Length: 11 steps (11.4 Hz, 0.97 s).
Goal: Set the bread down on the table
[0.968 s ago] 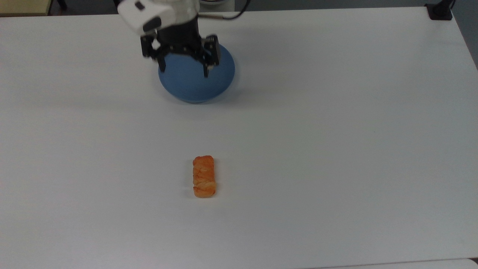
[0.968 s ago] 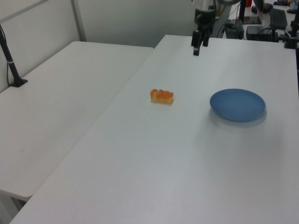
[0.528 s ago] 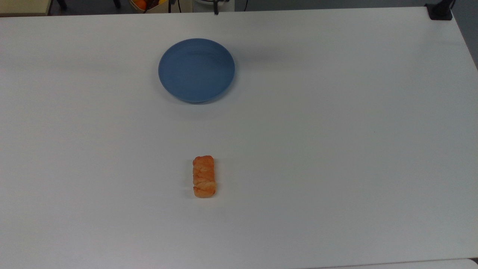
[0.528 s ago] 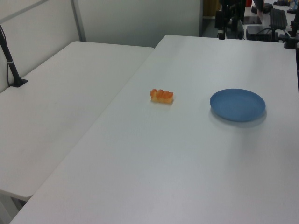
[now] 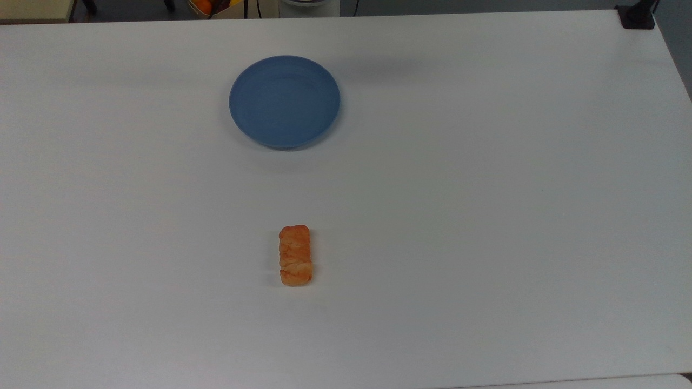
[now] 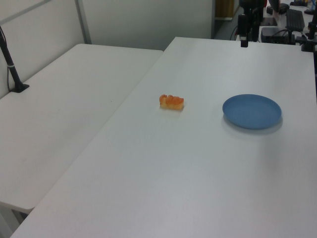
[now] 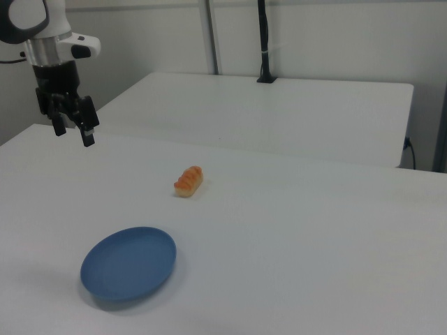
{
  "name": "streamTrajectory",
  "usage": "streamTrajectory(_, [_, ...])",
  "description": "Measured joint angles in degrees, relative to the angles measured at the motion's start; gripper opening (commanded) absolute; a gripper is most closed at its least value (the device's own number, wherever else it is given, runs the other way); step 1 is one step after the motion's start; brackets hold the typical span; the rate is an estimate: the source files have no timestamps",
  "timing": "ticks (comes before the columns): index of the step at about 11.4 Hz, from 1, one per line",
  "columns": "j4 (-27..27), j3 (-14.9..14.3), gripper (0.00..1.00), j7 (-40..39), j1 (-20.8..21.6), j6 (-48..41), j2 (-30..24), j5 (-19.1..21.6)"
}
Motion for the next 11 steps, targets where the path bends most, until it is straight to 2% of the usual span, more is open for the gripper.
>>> streamTrajectory(5, [-2.72,-0.81,1.00,-13.97,-1.02,10.13,0.21,0.00])
streamTrajectory(7, [-3.36,-1.15,1.00,-16.20,-1.16,14.96,1.08,0.01])
streamTrajectory(11, [-3.48,-1.90,1.00,-18.31,-1.23,15.49,1.58,0.01])
